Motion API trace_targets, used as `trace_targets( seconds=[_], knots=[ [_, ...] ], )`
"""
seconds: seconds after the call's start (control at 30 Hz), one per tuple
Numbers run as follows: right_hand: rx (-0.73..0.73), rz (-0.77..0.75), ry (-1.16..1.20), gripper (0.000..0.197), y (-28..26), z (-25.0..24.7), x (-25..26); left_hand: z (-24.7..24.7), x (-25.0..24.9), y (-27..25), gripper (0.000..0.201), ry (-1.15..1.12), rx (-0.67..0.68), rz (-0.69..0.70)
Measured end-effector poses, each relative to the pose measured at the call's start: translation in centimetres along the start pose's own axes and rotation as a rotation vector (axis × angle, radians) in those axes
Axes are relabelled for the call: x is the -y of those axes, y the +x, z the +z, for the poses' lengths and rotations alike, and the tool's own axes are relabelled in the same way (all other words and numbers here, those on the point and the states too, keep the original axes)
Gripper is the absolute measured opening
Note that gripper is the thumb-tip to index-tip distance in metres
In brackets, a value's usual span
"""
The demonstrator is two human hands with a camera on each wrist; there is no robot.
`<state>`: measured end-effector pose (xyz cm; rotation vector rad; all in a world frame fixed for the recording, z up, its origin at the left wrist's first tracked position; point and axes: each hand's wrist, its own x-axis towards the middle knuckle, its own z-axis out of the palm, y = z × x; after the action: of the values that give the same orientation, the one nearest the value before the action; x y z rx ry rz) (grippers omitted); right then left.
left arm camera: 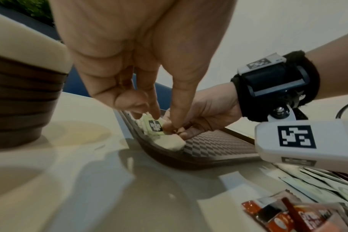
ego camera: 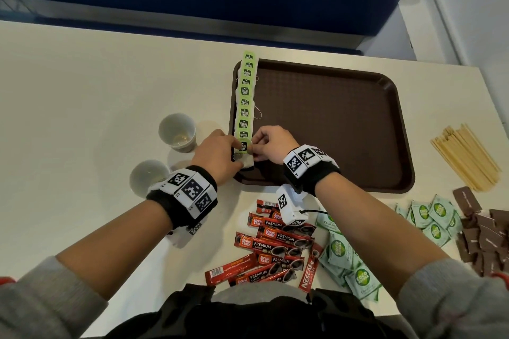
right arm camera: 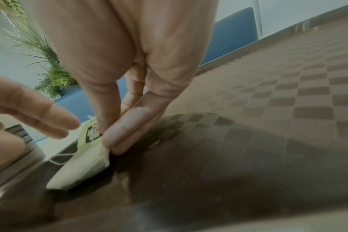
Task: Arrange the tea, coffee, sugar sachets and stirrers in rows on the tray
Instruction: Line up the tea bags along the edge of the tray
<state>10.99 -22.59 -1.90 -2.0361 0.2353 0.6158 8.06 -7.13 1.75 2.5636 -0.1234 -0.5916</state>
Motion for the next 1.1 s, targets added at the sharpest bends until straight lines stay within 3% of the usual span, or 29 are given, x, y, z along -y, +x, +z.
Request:
trace_targets(
  seconds=[0.47, 0.67, 0.83, 1.1],
  knots=[
    [-0.059, 0.006, -0.037, 0.027, -0.1, 0.5, -0.1, 0.5, -0.1, -0.7, 0.038, 0.115, 0.09, 0.042],
    [-0.072, -0.085, -0.235, 0.019, -1.2, -1.1, 0.5, 0.2, -0.5, -1.5, 0.035, 0.047, 0.059, 0.052],
    [0.036, -0.145, -0.378, 0.018, -3.8, -2.5, 1.3, 0.4, -1.1, -2.7, 0.026, 0.025, 0.121, 0.064],
    [0.271, -0.04, -0.599, 0.038, -8.9, -2.2, -0.7, 2.0, -1.3, -5.6, 0.04, 0.196, 0.344, 0.149]
  ],
)
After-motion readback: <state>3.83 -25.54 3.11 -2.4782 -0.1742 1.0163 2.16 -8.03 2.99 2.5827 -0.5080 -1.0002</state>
